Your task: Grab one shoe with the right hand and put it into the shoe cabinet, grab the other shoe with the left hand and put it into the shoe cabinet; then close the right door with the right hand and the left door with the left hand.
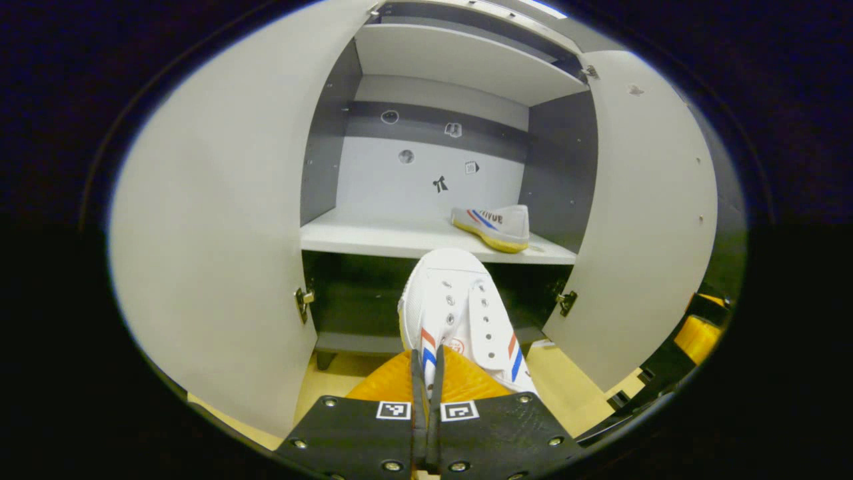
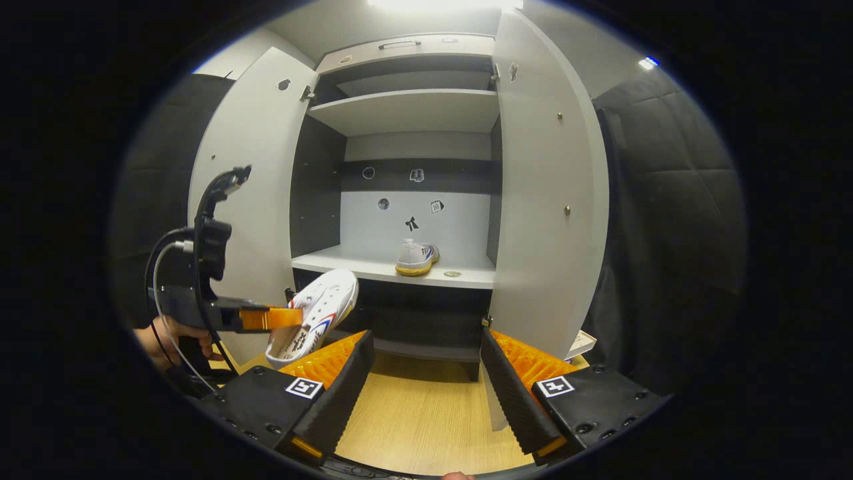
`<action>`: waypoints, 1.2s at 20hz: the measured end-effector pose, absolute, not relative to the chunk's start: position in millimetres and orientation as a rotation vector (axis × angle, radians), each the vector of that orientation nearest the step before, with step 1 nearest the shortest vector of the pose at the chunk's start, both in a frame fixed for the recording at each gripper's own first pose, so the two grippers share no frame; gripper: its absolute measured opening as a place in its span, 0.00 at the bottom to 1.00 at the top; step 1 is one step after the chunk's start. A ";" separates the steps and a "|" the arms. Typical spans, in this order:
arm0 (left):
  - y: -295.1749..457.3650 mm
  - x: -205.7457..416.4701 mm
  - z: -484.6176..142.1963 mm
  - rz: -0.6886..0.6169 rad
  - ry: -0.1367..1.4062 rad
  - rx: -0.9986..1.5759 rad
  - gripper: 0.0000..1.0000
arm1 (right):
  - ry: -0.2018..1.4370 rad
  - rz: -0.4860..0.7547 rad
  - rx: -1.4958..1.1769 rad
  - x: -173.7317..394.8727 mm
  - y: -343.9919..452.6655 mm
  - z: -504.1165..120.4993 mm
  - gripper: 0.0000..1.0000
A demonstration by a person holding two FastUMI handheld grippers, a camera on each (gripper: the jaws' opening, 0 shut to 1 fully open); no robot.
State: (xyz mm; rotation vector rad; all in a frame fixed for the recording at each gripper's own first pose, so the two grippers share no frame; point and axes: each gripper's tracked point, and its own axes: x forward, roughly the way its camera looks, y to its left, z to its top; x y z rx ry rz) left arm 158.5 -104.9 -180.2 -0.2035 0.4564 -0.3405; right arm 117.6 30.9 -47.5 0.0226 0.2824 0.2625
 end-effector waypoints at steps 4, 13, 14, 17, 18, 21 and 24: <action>-107.4 159.3 -181.9 -0.336 0.390 -0.201 0.00 | 0.288 0.269 0.034 117.8 26.1 -52.0 0.96; -107.1 161.1 -179.4 -0.299 0.305 -0.206 0.01 | 0.303 0.296 0.055 114.2 24.3 -59.5 1.00; -106.3 161.3 -178.8 -0.294 0.301 -0.203 0.01 | 0.303 0.298 0.056 114.8 24.1 -59.8 1.00; -106.7 161.5 -179.5 -0.280 0.314 -0.222 0.01 | 0.311 0.302 0.055 116.9 22.4 -64.3 1.00; -106.6 161.1 -179.2 -0.277 0.321 -0.230 0.01 | 0.318 0.306 0.059 117.7 22.2 -66.0 1.00; -105.0 160.7 -179.6 -0.266 0.338 -0.215 0.01 | 0.322 0.309 0.064 121.4 20.9 -67.4 0.97; -103.4 157.3 -180.0 -0.252 0.369 -0.202 0.01 | 0.324 0.313 0.065 124.3 20.6 -68.3 1.00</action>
